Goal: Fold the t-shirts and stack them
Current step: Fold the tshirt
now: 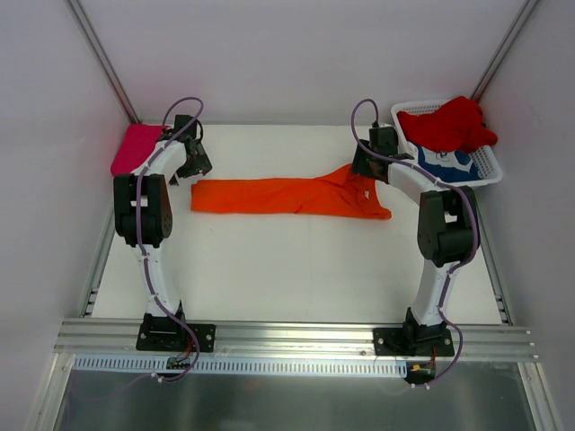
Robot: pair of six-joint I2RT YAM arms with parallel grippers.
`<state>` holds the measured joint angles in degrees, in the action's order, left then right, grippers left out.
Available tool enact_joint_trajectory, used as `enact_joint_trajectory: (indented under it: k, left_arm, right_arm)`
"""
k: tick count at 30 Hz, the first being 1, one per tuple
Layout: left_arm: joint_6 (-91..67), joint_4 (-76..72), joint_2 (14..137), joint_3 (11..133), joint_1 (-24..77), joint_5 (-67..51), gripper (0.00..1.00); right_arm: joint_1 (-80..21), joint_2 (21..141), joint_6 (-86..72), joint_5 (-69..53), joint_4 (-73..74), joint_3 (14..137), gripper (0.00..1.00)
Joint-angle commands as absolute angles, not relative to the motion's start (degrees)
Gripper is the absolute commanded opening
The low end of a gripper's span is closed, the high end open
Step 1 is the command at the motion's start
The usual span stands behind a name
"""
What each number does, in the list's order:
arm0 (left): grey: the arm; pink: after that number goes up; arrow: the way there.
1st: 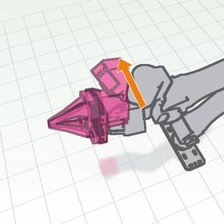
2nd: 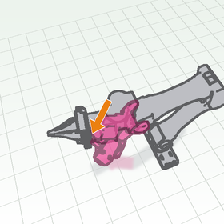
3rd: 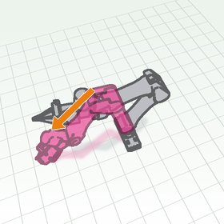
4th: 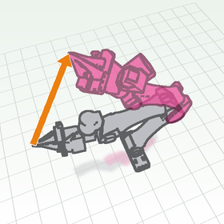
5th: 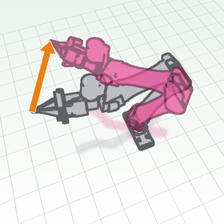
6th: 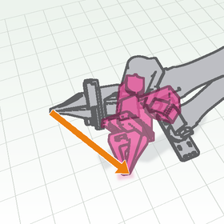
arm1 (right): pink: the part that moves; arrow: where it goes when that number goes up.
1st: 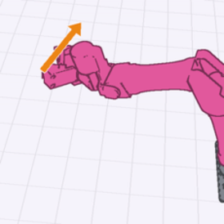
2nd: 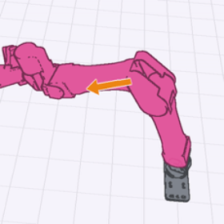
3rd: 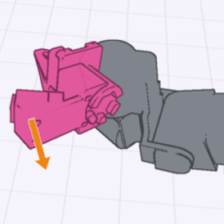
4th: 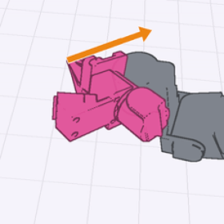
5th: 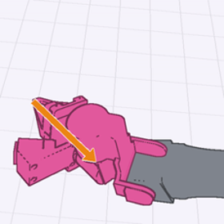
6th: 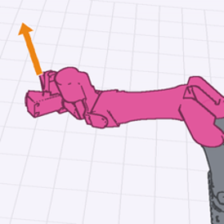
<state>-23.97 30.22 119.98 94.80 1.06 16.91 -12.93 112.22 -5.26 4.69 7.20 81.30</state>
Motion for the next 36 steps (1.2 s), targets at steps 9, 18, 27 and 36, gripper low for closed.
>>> enact_joint_trajectory:
  k: [9,18,27,36]
  left_arm:
    - [-22.2,30.1,108.2,94.7,1.8,16.4,0.87]
    - [-22.0,30.4,103.1,90.7,6.7,13.0,0.87]
    - [-23.0,30.4,108.7,88.1,9.8,9.9,0.87]
    - [-23.4,30.4,109.8,85.7,9.9,9.5,0.87]
  right_arm:
    - [-13.0,104.9,-3.8,6.1,8.3,81.9,0.55]
    - [-18.4,98.3,-2.5,6.9,11.1,80.4,0.55]
    - [-24.0,99.1,-4.8,4.9,12.0,78.0,0.55]
    - [-25.2,102.6,-8.4,2.4,12.2,76.7,0.55]
